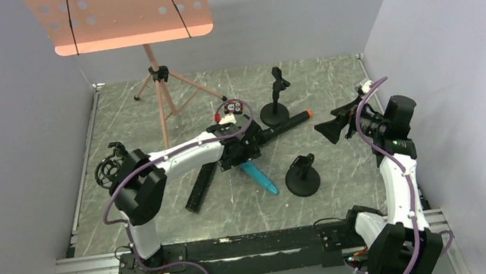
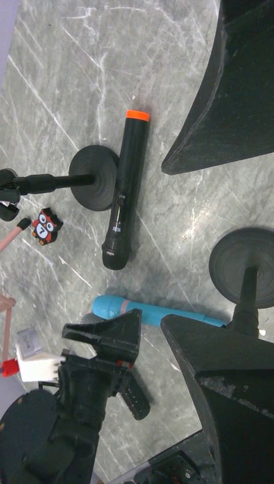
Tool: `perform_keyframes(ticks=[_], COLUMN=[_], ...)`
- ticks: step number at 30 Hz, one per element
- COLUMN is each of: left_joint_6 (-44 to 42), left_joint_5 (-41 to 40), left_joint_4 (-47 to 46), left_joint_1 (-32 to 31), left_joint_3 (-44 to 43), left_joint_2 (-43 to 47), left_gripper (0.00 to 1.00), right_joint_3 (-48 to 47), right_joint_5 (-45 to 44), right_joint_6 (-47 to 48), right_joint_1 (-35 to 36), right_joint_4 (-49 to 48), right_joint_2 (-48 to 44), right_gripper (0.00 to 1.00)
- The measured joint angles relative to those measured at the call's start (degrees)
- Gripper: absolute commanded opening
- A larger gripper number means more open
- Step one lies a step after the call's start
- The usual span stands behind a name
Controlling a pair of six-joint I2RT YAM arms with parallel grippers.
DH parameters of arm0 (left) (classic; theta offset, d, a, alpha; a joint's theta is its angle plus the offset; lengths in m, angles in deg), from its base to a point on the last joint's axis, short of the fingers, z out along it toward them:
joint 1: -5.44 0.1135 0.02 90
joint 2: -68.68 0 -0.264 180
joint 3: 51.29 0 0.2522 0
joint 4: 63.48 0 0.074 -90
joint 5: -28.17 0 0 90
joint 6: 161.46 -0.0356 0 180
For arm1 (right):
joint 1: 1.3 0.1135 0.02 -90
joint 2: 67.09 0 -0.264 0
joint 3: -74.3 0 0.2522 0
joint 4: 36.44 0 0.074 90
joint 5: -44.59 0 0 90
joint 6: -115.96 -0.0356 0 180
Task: Attach the microphones to the stand
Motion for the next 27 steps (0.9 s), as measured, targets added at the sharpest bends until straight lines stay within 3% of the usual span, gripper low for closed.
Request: perform_keyframes(ticks=[13, 22, 27], left_joint_6=[2.7, 2.1, 1.5], left_joint_5=[1.6, 2.3, 2.7], left_joint_4=[-0.4, -1.6, -2.8], left_joint_1=[2.6, 3.3, 3.3], left_joint_3=[-2.1, -3.3, -2.6], left_joint_2=[-8.7, -9.7, -9.3], left_gripper=[0.71, 0.11, 0.01], right_joint_3=[0.0, 0.0, 0.0], right_joint_5=[0.9, 1.0, 1.1], right_joint_6=[0.0, 0.0, 0.0], right_joint_1=[0.0, 0.0, 0.1], right_joint_4=[0.0, 0.0, 0.2], right_joint_2=[-0.9, -0.9, -0.9], right_gripper=[1.00, 1.00, 1.00])
